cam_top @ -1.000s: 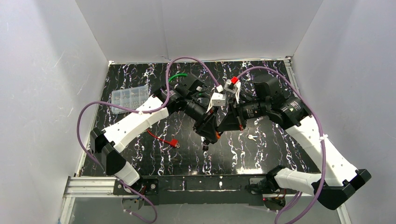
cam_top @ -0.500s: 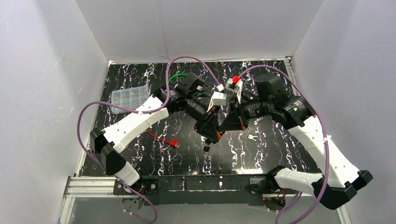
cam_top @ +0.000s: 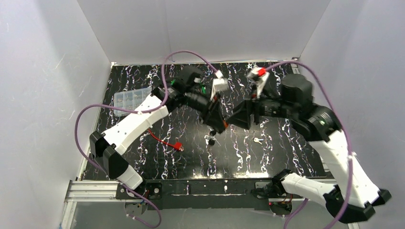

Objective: Unlock with the key
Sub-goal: Pick up the lock from the center of the board, then unlock the lock.

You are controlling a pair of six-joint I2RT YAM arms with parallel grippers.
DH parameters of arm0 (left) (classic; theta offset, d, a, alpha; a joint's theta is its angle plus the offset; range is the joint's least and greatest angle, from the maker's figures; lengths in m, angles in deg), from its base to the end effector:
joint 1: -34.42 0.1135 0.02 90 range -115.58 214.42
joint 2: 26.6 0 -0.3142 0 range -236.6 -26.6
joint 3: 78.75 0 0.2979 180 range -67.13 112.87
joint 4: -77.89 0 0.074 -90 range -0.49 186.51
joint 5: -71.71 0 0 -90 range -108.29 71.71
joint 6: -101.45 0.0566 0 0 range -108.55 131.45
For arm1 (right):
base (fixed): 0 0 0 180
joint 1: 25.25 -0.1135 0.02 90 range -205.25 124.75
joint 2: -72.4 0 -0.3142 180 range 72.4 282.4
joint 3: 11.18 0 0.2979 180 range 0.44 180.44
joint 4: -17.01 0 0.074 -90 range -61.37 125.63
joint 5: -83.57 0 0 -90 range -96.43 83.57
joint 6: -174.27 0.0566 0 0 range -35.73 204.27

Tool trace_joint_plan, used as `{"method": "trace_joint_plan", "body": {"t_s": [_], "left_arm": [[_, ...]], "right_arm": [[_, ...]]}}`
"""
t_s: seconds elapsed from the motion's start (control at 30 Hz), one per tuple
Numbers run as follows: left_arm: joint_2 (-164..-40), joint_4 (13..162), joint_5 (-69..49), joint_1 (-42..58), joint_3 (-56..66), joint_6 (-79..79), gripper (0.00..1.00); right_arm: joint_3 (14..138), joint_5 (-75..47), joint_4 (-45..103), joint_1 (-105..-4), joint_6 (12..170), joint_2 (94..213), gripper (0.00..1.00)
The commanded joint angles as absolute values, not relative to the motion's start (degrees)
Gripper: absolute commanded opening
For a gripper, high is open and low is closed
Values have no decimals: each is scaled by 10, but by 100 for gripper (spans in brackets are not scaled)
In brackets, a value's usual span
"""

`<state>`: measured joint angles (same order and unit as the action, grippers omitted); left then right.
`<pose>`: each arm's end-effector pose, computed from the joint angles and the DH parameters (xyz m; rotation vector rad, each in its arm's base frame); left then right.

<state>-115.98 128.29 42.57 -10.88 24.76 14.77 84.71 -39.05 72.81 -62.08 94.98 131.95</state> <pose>0.2373 -0.3101 0.4403 1.4667 1.6944 -1.5677 0.1542 0.1536 0.5204 -0.8418 1.8258 1.0885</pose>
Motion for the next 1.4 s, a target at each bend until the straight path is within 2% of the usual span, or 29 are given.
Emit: {"method": "trace_joint_plan", "body": {"t_s": [0.0, 0.1, 0.2, 0.33, 0.47, 0.6, 0.7, 1.03, 1.37], "left_arm": [[-1126, 1099, 365, -36, 290, -49, 0], [-1114, 1065, 285, -20, 293, -91, 0], [-1098, 1050, 189, -10, 291, -120, 0], [-1128, 1148, 20, -3, 358, -158, 0], [-1162, 1212, -53, -3, 402, -159, 0], [-1149, 1211, -76, -4, 355, -172, 0], [-1137, 1201, -86, -5, 314, -172, 0], [-1122, 1169, -97, -5, 285, -183, 0], [-1123, 1186, -115, 1, 287, -227, 0]], "right_arm": [[839, -255, 622, -614, 989, 1225, 72], [793, -194, 597, -614, 1016, 1179, 73], [697, -179, 531, -614, 1045, 1123, 75], [614, -153, 471, -615, 1047, 1108, 78], [587, -60, 434, -656, 987, 1140, 81], [587, 92, 392, -763, 872, 1189, 81], [596, 161, 356, -817, 807, 1228, 77], [605, 159, 248, -841, 852, 1298, 68], [574, 232, 165, -894, 796, 1358, 70]]}}
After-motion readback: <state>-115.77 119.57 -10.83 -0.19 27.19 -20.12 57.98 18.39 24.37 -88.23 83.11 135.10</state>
